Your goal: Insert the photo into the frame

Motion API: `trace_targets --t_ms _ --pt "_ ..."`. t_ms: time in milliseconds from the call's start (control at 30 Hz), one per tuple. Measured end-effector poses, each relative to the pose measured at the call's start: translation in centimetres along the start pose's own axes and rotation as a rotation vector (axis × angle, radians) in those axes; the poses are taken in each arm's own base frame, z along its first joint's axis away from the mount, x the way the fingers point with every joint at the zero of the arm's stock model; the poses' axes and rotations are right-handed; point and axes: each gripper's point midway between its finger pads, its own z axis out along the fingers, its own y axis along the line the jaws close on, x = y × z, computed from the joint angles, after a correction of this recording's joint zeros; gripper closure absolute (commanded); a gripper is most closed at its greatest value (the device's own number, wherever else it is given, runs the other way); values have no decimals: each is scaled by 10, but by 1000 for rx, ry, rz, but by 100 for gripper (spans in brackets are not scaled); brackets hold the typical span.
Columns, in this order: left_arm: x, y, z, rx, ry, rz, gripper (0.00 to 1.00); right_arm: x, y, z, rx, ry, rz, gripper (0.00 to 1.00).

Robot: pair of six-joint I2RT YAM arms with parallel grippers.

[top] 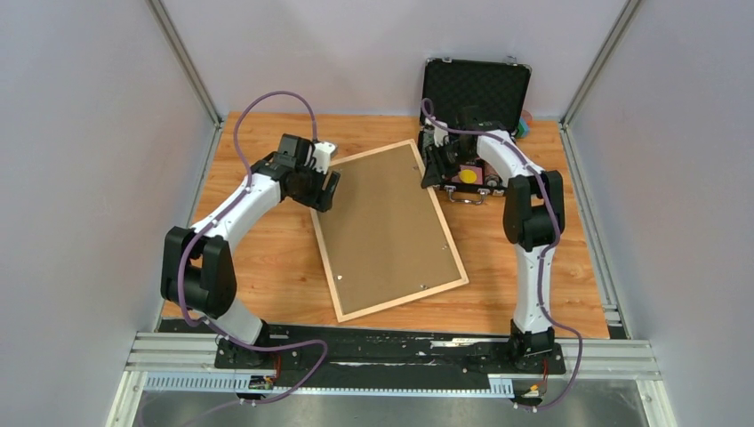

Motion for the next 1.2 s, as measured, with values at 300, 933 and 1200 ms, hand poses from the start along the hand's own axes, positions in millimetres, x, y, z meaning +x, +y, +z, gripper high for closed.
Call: trace_targets --t_ms 300,933,1200 --pt "6 14 -1 -36 15 -9 22 -7 11 25 -16 43 -145 100" --pt "9 24 0 -52 22 -30 22 -32 27 61 92 79 -382 72" --pt "10 26 0 -56 24 -34 22 -37 19 75 114 89 -439 61"
